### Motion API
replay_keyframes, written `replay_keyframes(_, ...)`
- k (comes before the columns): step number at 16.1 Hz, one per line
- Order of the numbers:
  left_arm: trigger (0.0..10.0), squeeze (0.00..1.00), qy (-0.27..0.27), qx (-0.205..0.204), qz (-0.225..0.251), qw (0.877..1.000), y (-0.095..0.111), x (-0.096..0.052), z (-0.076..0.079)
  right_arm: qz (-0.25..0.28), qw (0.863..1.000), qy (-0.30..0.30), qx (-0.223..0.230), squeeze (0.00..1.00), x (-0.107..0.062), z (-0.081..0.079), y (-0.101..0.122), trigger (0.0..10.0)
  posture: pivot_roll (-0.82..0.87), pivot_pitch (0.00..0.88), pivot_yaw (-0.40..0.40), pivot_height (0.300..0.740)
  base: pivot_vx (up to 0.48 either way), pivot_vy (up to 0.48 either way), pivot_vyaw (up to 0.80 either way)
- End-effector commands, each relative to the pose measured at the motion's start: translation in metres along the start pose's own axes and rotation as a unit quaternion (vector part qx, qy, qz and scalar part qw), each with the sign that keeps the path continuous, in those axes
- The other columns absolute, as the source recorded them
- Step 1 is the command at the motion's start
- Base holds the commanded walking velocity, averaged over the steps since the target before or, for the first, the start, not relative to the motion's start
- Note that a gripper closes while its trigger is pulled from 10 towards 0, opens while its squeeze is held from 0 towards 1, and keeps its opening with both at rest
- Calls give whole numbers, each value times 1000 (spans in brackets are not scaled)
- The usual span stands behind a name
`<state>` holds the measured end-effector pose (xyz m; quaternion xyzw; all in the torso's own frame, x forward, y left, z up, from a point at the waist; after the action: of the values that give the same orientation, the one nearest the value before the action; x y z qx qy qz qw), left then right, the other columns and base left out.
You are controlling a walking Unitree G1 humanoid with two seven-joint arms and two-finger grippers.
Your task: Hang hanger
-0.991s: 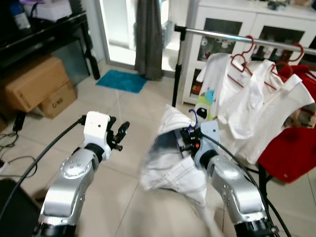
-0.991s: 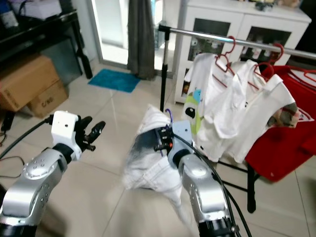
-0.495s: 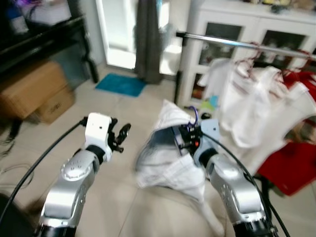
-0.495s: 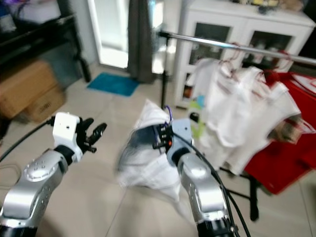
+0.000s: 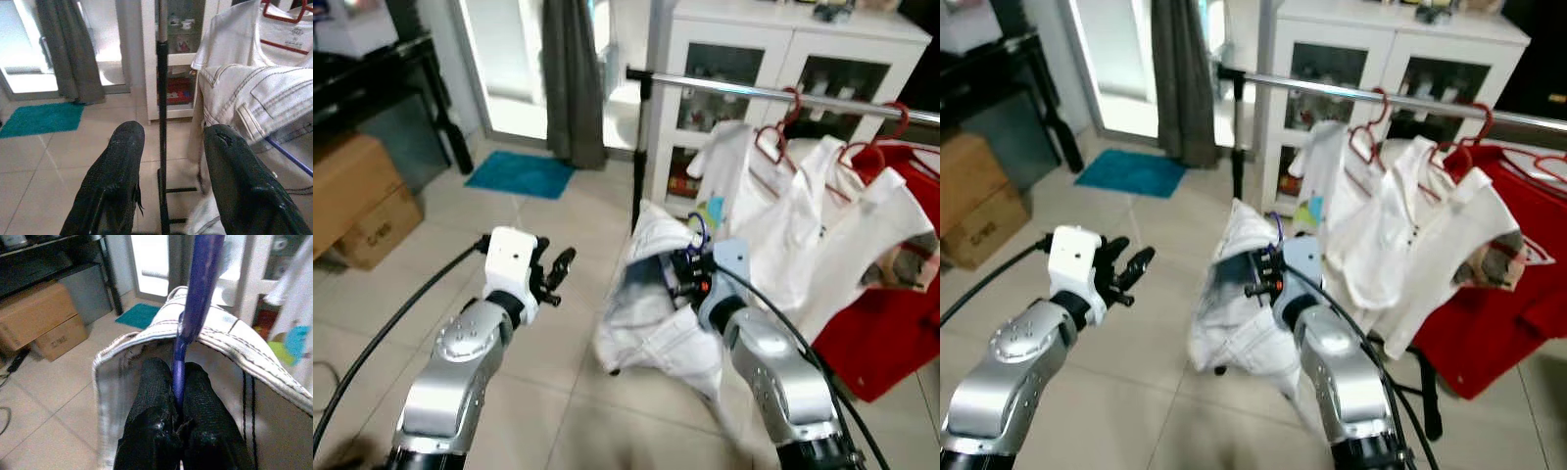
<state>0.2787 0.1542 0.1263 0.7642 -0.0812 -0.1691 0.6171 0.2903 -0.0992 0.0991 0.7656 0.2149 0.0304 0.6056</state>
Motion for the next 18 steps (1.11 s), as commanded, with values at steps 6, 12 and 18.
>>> replay_keyframes(6, 10000, 0, -12, 5, 13, 1000, 6, 3, 6, 44, 999, -8, -11, 0, -2, 5, 20, 10000, -69, 0, -11, 740, 346, 0, 0)
replay_keyframes(12, 10000, 0, -13, 5, 13, 1000, 6, 3, 6, 49, 999, -10, -9, 0, 0, 5, 22, 10000, -68, 0, -12, 740, 348, 0, 0)
replay_keyframes(18, 10000, 0, -16, 9, 11, 1000, 6, 3, 6, 57, 998, -21, -6, 0, 0, 7, 25, 10000, -68, 0, -7, 740, 350, 0, 0)
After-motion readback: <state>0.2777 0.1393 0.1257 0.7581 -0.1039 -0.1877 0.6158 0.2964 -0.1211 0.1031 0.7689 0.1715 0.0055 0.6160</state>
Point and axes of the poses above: a point about 5 cm out from each wrist's last joint towards the gripper, its own x axis pointing out of the wrist towards the gripper, its own y axis along the axis of the wrist's last joint, z = x × y, the point moved 1 cm from there along x, pointing out of the wrist towards the gripper, and after that the axes turned 8 degrees about x, right-handed, at the moved point
